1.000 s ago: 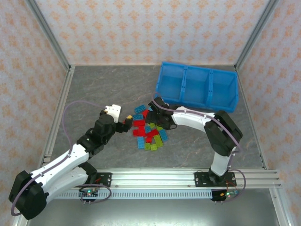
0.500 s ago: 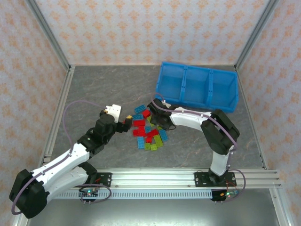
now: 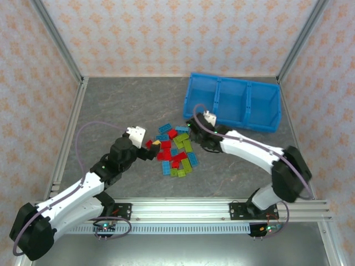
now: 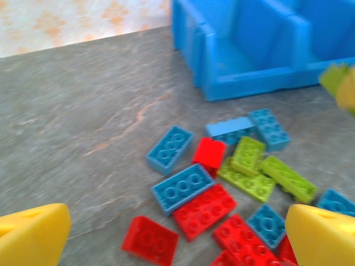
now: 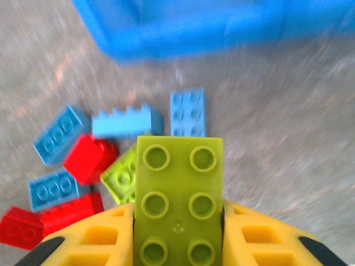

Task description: Sort the legos into containers by color

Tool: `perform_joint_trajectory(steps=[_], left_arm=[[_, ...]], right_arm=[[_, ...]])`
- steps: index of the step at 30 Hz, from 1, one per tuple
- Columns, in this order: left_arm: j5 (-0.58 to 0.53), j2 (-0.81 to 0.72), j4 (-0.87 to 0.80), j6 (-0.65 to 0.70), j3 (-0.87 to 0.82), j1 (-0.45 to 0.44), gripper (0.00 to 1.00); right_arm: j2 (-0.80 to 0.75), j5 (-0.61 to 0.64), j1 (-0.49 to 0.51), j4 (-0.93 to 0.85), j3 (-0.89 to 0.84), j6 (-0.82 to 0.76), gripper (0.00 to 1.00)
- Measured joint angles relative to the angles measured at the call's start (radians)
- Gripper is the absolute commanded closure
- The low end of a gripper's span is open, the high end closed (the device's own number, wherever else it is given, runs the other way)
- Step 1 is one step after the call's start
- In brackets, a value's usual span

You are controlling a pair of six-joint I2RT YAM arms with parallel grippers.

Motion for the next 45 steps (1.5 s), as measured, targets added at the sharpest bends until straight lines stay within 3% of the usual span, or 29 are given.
perform_joint_trajectory(steps=[2, 5, 9, 12, 16, 18, 21, 26, 34, 39, 42, 45], left_arm=[[0.084, -0.008, 0.023, 0.012, -0.006, 0.0, 0.0], [0.184, 0.002, 0.06, 0.026, -0.006, -0.005, 0.0], [0.23, 0.026, 0.069, 0.037, -0.006, -0.026, 0.0], [0.227, 0.029, 0.069, 0.042, -0.006, -0.032, 0.0], [0.201, 0.029, 0.065, 0.046, -0.005, -0.032, 0.0], [0.184, 0.029, 0.063, 0.047, -0.004, -0.032, 0.0], [0.162, 0.031, 0.056, 0.047, -0.003, -0.032, 0.0], [0.106, 0.055, 0.039, 0.042, 0.003, -0.032, 0.0], [-0.19, 0.229, -0.056, -0.061, 0.131, -0.033, 0.0], [-0.238, 0.389, -0.229, -0.212, 0.303, -0.034, 0.05], [-0.198, 0.501, -0.349, -0.353, 0.483, -0.047, 0.05], [-0.167, 0.623, -0.392, -0.454, 0.649, -0.127, 0.12]], right_arm=[[-0.069, 0.035, -0.071, -0.004, 0.003, -0.059, 0.78], [-0.108, 0.066, -0.278, -0.01, 0.041, -0.151, 0.78], [-0.024, 0.06, -0.569, -0.006, 0.132, -0.239, 0.78], [0.101, -0.009, -0.731, -0.008, 0.222, -0.255, 0.78], [0.247, -0.1, -0.855, -0.008, 0.282, -0.251, 0.7], [0.317, -0.143, -0.88, -0.026, 0.312, -0.248, 0.59], [0.385, -0.18, -0.883, -0.044, 0.346, -0.238, 0.44], [0.369, -0.192, -0.879, -0.064, 0.346, -0.217, 0.41], [0.047, -0.259, -0.837, -0.059, 0.187, -0.188, 0.39], [-0.227, -0.388, -0.61, -0.066, 0.042, -0.24, 0.38], [-0.293, -0.459, -0.414, -0.117, 0.004, -0.273, 0.37], [-0.314, -0.457, -0.293, -0.166, -0.046, -0.277, 0.37]])
